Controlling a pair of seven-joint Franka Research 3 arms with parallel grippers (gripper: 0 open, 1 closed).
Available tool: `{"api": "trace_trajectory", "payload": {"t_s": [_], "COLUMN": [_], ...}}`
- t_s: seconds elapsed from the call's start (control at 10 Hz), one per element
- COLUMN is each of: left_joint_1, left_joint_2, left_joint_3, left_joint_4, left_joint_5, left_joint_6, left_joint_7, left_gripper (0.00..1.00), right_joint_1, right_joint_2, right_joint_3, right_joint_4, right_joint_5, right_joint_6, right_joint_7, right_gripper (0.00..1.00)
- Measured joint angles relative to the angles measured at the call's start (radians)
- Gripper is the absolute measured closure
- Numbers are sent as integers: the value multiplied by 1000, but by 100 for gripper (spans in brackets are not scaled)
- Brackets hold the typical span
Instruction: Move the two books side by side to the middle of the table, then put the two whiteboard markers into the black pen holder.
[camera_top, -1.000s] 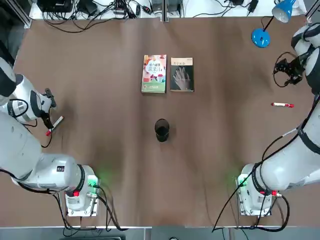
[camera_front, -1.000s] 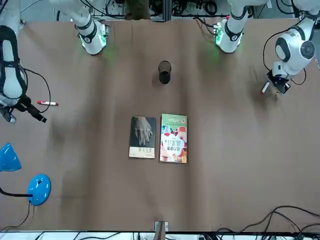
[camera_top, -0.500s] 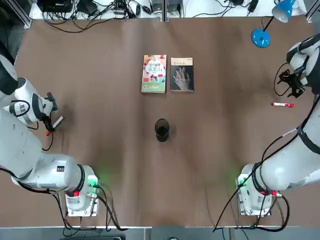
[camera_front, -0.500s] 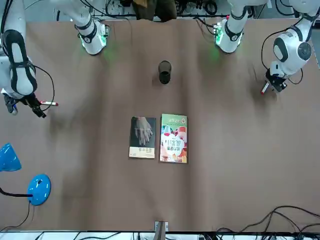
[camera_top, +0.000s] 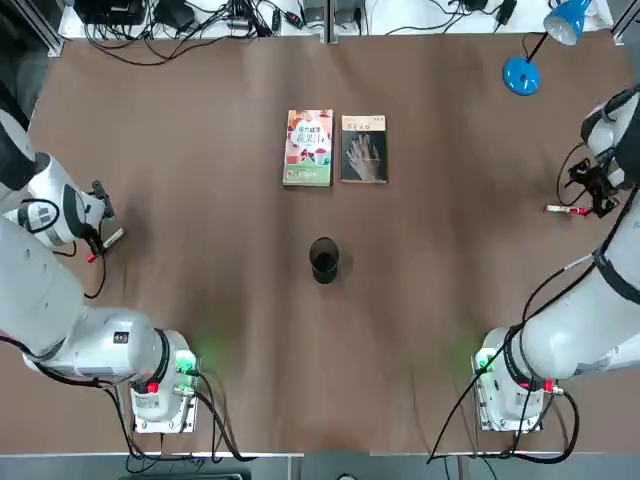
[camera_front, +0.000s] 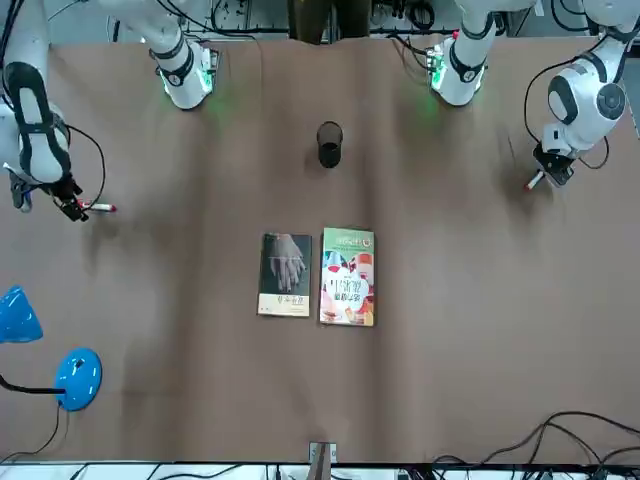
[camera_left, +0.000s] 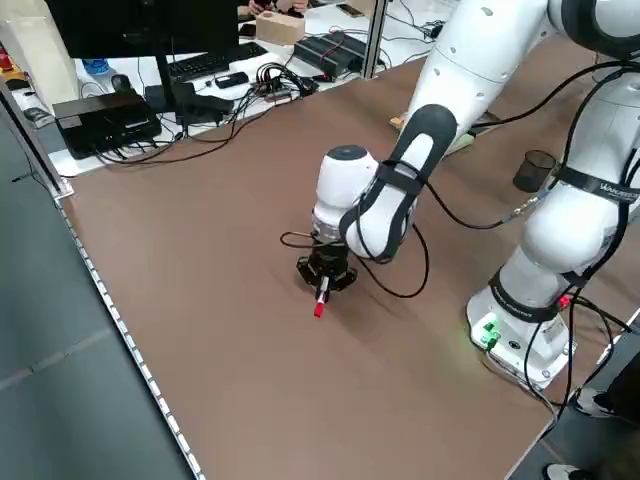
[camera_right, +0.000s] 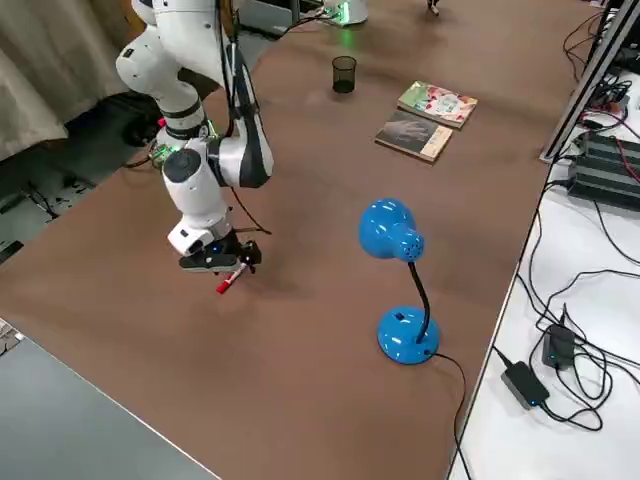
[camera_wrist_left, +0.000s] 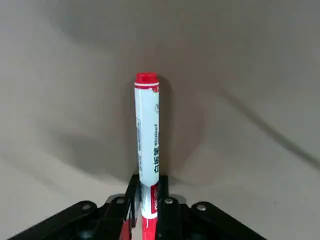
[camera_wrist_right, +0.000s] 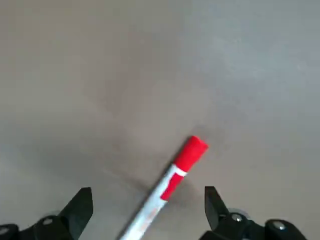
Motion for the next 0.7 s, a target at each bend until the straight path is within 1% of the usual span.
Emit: {"api": "trace_trajectory", "payload": {"t_s": [0.1, 0.2, 0.3, 0.4, 0.5, 0.6, 0.7], "left_joint_1": [-22, -42, -53, -54, -52, -52, -53], "left_joint_2": [-10, -34, -74, -118, -157, -182, -194], "left_joint_3": [-6, -23, -51, -83, -130, -193, -263], "left_joint_4": [14, 31, 66, 127, 213, 306, 386], "left_joint_5": [0, 0, 0, 0, 0, 0, 0], "left_joint_6": [-5, -36, -131, -286, -473, -634, -749], "left_joint_7": [-8, -17, -22, -34, -64, -112, -169], "left_gripper": [82, 82, 82, 82, 82, 82, 82], "right_joint_1": [-1, -1, 0, 0, 0, 0, 0], "right_joint_2": [13, 26, 41, 54, 64, 72, 79], "right_joint_3": [0, 2, 3, 4, 4, 5, 6], "right_joint_4": [0, 0, 0, 0, 0, 0, 0], "right_joint_5": [0, 0, 0, 0, 0, 0, 0], "right_joint_6": [2, 8, 20, 26, 28, 29, 29], "right_joint_7": [4, 11, 18, 21, 23, 28, 40], "right_gripper": [1, 1, 1, 2, 3, 4, 7]}}
